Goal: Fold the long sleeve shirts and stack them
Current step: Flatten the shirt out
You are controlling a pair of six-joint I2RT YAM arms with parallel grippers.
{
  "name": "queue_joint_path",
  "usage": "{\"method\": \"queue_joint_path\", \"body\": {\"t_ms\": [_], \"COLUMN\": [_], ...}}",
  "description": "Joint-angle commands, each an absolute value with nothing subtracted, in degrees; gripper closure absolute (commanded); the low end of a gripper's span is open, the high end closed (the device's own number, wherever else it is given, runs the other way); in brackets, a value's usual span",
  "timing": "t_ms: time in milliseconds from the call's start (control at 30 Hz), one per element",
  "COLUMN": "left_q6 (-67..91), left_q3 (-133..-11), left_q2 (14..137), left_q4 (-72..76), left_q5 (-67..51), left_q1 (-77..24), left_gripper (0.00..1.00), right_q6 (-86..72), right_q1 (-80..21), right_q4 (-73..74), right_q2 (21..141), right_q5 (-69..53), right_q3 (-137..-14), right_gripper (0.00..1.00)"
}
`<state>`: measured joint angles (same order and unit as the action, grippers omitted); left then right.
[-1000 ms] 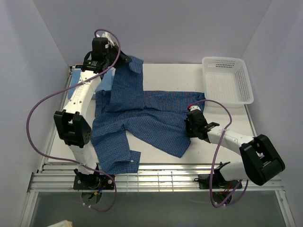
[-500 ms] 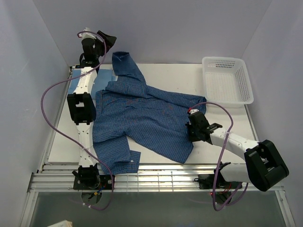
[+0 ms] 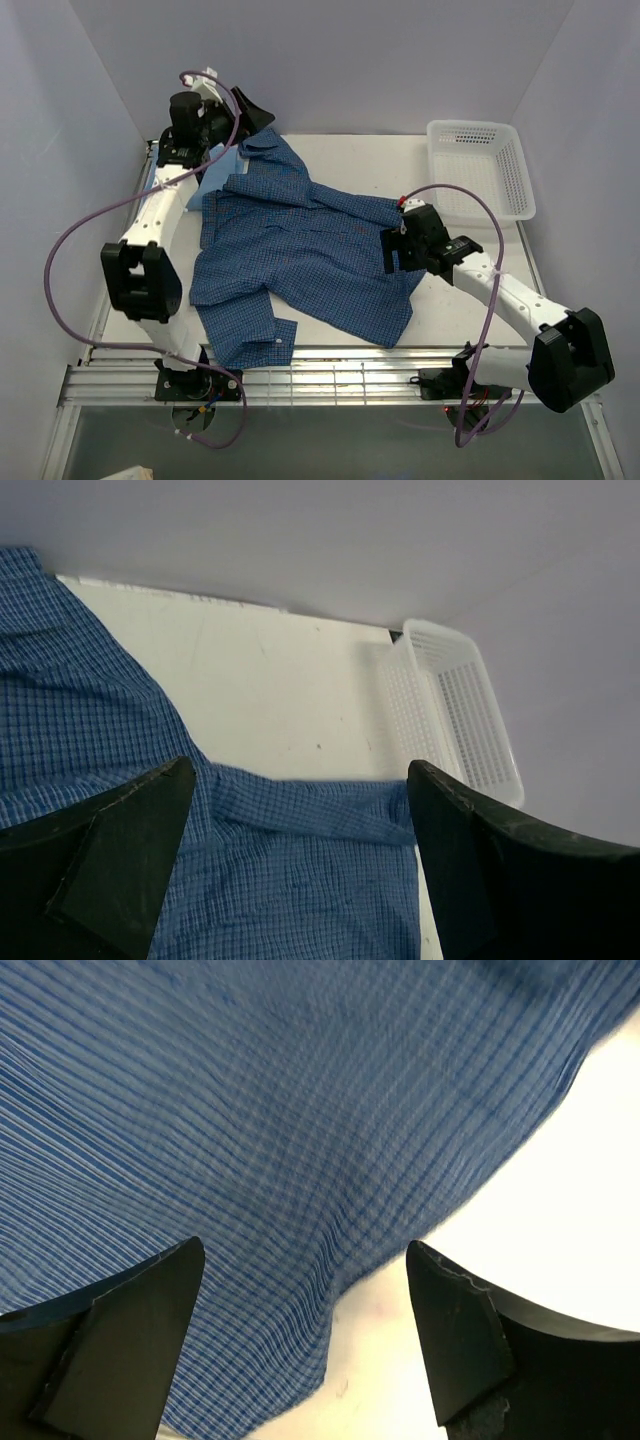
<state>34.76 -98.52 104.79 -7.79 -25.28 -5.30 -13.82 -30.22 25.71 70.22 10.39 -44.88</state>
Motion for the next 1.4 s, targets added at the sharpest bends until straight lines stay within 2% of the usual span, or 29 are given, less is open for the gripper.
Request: {"method": "queue_joint_path", "body": {"t_ms": [0, 100, 300, 367, 433, 733, 1100, 1267, 1300, 1367], "left_q6": [30.76, 31.73, 35.68, 37.78, 38.67, 39.29, 39.64, 40.16, 40.25, 40.43], "left_q3": [-84.09, -74.75, -64.7, -61.45, -59.16, -53.79, -49.06, -45.36, -44.83, -43.25], "left_q2": [95.03, 91.5, 91.93, 92.9, 94.73, 98.96, 99.93, 99.06, 98.79, 97.48], "left_q4": [-12.92, -12.92, -11.78, -10.99, -10.72, -11.69, -16.52, -18.28, -18.46, -19.07], "left_q5": [-22.42, -25.99, -29.26, -29.27, -29.36, -29.88, -29.97, -31.9, -32.25, -33.31], "left_q1": [-8.34, -11.77, -15.9, -17.31, -18.54, -19.95, -20.04, -20.21, -20.3, -20.48], "left_gripper": [0.02, 0.02, 0.02, 0.02, 0.02, 0.02, 0.02, 0.02, 0.02, 0.02], "right_q6": [-8.45, -5.19, -6.32, -7.64, -8.08, -13.62, -13.19, -7.75, -6.52, -3.09], "right_q1": [-30.06, -30.06, -29.62, -29.53, -29.44, -27.69, -23.56, -20.75, -20.22, -18.91], "right_q4": [22.25, 18.46, 15.39, 15.21, 15.12, 11.26, 2.47, 1.93, 2.28, 4.38], "right_q2": [69.16, 77.04, 92.09, 97.72, 101.75, 112.31, 122.76, 132.34, 136.02, 138.77], "right_q5": [10.55, 9.84, 9.84, 9.76, 8.36, 1.67, 7.38, 10.71, 10.81, 4.8], "right_q3": [-50.97, -55.36, -68.62, -71.27, -74.87, -79.54, -90.17, -101.23, -106.64, -112.56], "right_gripper": [0.11, 0.1, 0.02, 0.08, 0.09, 0.1, 0.1, 0.1, 0.1, 0.1]}}
